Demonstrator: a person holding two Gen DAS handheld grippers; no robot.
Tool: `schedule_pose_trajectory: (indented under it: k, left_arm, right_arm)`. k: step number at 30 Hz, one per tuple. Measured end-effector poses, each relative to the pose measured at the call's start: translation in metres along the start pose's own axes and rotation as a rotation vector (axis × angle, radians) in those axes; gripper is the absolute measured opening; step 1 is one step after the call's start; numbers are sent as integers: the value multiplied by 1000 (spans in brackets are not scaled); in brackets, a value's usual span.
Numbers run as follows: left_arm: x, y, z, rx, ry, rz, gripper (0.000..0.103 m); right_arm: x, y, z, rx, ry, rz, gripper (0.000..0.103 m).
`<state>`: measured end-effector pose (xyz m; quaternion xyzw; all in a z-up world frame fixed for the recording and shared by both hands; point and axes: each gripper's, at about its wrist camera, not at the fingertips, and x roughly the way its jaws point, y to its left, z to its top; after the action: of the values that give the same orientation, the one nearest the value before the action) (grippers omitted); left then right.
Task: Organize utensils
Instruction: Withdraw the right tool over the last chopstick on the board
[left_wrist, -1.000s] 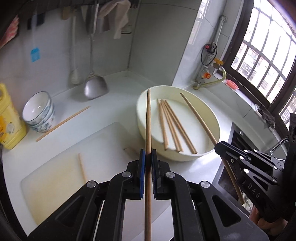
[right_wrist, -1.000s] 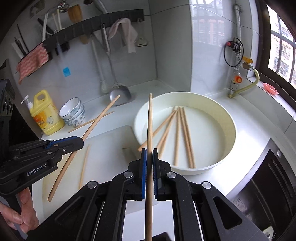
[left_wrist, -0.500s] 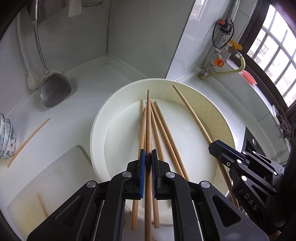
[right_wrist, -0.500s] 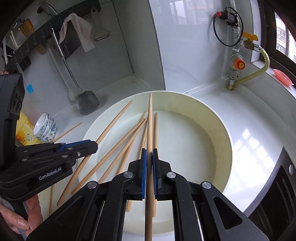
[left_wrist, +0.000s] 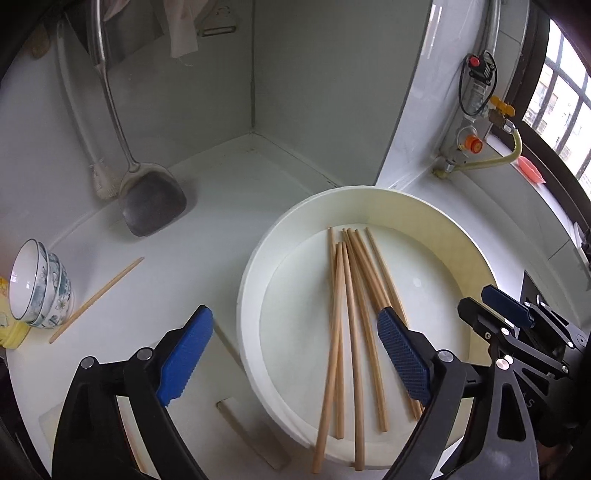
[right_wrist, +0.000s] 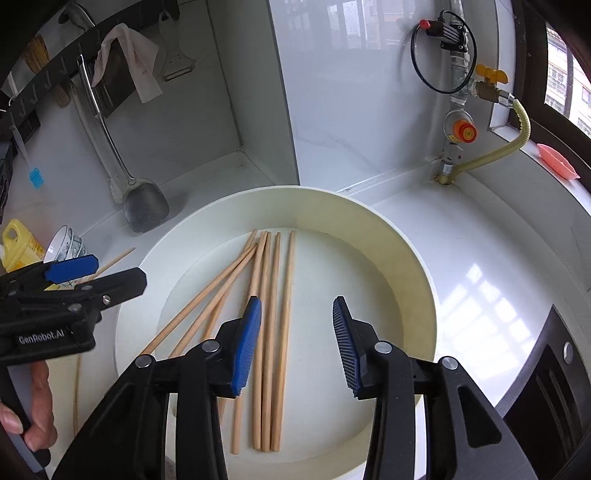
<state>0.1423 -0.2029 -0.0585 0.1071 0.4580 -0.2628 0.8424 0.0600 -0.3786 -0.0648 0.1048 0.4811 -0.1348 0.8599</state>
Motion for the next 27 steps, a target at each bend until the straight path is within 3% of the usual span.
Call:
schedule_pose_trajectory:
  k: [9,17,27]
  left_arm:
    - [-31,39,-28,-55,15,14,93]
    - [-77,91,-78,-115,-3,35,94]
    - [-125,174,-155,-146,-22,127,95]
  right_arm:
    - [-27,30,-19,-13,-2,-16,44]
    - [-56,102,-47,-79,-20,56,44]
    - [-67,184,-93,-110,12,125,48]
